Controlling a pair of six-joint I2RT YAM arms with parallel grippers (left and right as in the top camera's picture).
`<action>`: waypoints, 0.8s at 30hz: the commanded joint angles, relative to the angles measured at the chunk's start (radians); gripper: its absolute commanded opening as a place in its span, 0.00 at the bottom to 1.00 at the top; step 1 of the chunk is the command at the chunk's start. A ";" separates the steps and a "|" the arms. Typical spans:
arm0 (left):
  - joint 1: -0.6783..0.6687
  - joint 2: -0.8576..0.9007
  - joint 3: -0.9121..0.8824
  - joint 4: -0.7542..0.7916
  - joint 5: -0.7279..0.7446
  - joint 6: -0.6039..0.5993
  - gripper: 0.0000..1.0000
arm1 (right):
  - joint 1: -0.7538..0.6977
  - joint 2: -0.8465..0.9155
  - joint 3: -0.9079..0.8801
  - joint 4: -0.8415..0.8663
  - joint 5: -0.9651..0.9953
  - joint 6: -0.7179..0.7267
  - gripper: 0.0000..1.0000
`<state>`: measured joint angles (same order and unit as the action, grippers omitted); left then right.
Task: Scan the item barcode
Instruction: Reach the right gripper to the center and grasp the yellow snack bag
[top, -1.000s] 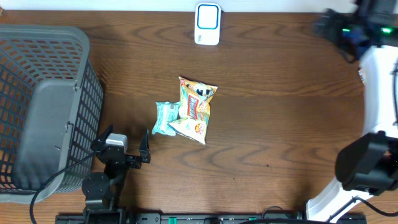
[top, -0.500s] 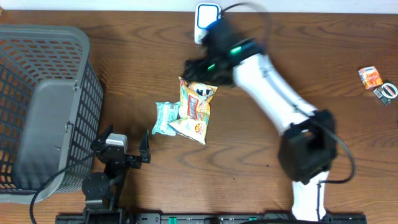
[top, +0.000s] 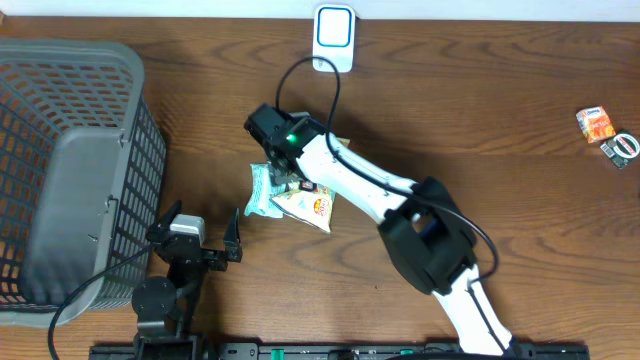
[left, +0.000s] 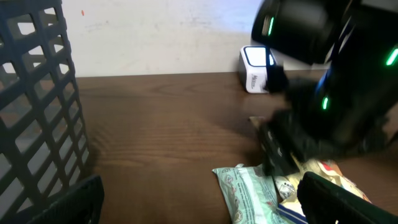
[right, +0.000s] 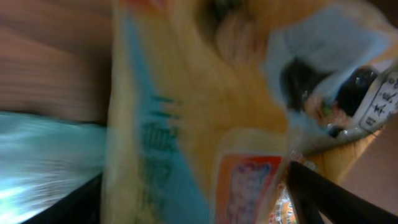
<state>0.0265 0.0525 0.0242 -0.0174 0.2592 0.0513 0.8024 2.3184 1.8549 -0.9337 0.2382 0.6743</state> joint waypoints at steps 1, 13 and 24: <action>0.005 -0.003 -0.020 -0.027 0.009 -0.005 0.98 | 0.007 0.039 -0.005 -0.084 0.115 0.107 0.66; 0.005 -0.003 -0.020 -0.027 0.009 -0.005 0.98 | -0.027 -0.047 0.103 -0.283 -0.040 -0.092 0.01; 0.005 -0.003 -0.020 -0.027 0.009 -0.005 0.98 | -0.215 -0.206 0.141 -0.475 -1.050 -1.110 0.01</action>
<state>0.0265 0.0525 0.0242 -0.0174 0.2596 0.0517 0.6460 2.1487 1.9827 -1.3376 -0.3607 0.0174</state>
